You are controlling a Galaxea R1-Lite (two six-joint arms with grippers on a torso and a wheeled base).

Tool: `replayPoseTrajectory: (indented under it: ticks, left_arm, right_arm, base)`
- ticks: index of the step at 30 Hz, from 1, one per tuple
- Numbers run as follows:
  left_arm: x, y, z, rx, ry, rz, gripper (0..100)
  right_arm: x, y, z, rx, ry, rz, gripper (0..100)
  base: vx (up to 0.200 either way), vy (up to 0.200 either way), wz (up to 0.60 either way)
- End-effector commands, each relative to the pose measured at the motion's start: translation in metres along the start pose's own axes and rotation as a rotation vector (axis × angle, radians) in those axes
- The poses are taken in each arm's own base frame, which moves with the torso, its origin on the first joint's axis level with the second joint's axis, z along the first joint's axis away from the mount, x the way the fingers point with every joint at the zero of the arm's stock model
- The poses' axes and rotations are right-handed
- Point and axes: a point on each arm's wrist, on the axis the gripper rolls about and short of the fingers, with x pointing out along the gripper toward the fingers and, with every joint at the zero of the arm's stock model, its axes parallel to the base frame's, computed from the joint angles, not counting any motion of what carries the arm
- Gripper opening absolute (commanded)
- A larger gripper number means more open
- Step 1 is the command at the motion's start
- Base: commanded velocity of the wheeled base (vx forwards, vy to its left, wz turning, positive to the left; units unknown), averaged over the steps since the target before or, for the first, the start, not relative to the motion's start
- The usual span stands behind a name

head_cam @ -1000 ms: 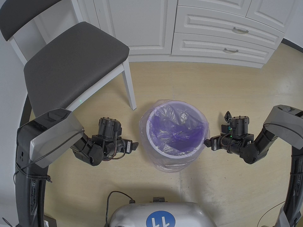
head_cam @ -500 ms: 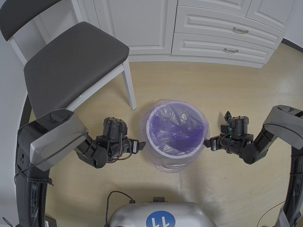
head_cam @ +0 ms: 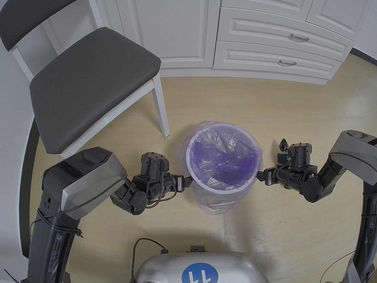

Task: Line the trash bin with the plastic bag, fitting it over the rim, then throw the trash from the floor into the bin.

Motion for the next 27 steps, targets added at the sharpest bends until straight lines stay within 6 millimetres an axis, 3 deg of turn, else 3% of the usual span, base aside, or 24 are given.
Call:
replayPoseTrajectory:
  ticks: [1, 8, 15, 20, 27]
  left_arm:
    - [0.026, 0.008, -0.017, -0.01, 0.026, 0.031, 100]
    - [0.057, 0.012, -0.021, -0.007, 0.027, 0.141, 100]
    - [0.059, 0.014, -0.021, -0.006, 0.038, 0.169, 100]
    - [0.058, 0.015, -0.02, -0.007, 0.031, 0.183, 100]
    - [0.056, 0.016, -0.019, -0.008, 0.034, 0.186, 100]
  right_arm:
    - [0.001, -0.002, 0.0, 0.002, -0.003, -0.004, 100]
    - [0.0, -0.01, 0.004, 0.01, -0.014, -0.022, 100]
    - [-0.005, -0.016, 0.01, 0.003, -0.029, -0.035, 100]
    - [-0.009, -0.035, 0.019, 0.001, -0.058, -0.08, 100]
    - [0.012, -0.042, 0.014, 0.017, -0.065, -0.099, 100]
  base:
    - [0.0, 0.0, 0.0]
    - [0.0, 0.0, 0.0]
    - [0.0, 0.0, 0.0]
    - [0.0, 0.0, 0.0]
    - [0.0, 0.0, 0.0]
